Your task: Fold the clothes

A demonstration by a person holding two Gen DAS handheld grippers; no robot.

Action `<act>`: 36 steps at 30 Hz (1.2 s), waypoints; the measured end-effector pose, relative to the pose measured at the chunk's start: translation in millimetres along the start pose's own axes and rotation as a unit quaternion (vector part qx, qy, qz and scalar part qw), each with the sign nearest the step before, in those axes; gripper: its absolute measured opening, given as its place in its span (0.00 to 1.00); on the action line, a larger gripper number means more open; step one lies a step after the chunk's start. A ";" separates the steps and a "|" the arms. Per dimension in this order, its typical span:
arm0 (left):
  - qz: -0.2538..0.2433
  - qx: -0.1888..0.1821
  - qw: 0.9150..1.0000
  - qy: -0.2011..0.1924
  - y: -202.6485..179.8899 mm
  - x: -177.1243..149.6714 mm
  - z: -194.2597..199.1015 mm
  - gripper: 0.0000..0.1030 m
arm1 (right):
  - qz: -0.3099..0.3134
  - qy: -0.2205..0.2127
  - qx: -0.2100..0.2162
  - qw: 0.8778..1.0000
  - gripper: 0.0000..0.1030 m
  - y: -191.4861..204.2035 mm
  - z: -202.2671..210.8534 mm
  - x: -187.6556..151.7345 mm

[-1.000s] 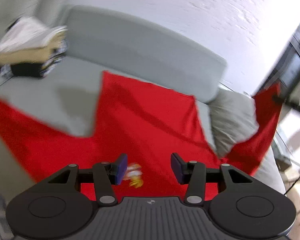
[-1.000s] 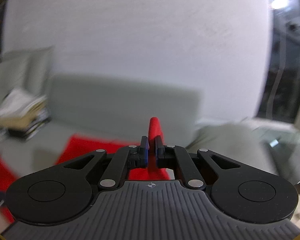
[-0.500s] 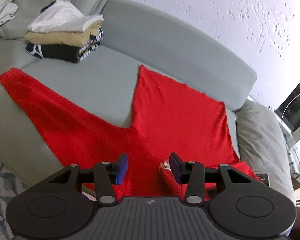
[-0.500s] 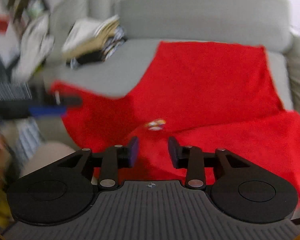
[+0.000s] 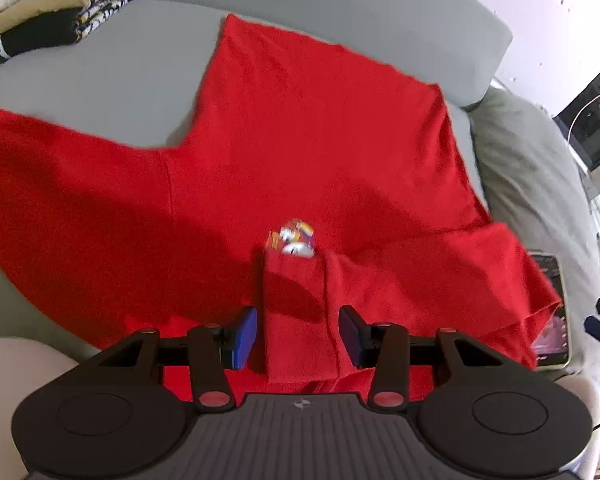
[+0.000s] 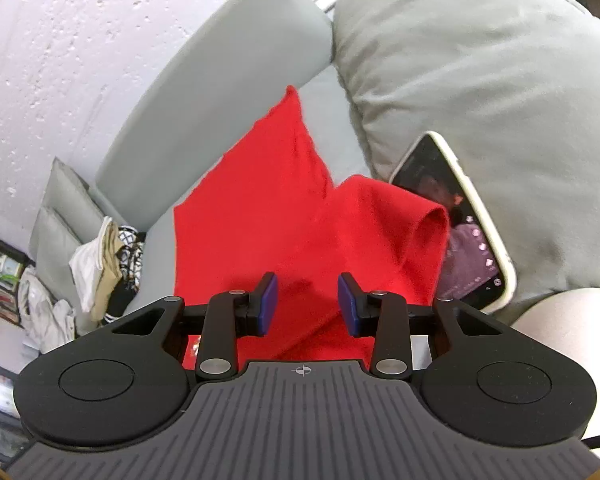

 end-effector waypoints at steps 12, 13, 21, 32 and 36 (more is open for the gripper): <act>-0.011 -0.005 0.999 -0.041 -13.1 -1.1 -2.2 0.20 | -0.046 -0.016 -0.020 0.999 0.38 -35.9 -9.9 1.8; -0.006 -0.007 0.999 -0.038 -13.0 -0.2 -2.8 0.07 | -0.045 -0.020 -0.027 0.998 0.38 -38.1 -8.4 4.2; 0.074 -0.043 0.996 -0.039 4.5 27.4 19.4 0.05 | -0.090 -0.052 -0.066 0.992 0.38 -59.8 -25.8 25.7; 0.108 -0.051 0.991 -0.059 33.6 48.9 41.4 0.05 | -0.118 -0.043 -0.111 0.986 0.38 -79.6 -61.6 17.1; 0.116 -0.053 0.991 -0.045 40.7 50.8 34.8 0.05 | -0.125 -0.082 -0.099 0.984 0.16 -83.5 -63.0 21.3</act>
Point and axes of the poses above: each gripper's, at about its wrist camera, not at the fingertips, and z roughly against the way its jaws point, y to its left, x to its top, the point moved 10 cm from there along -z, roughly the way its jaws point, and after that the axes turned 15 degrees about x, right-handed, at the moved point
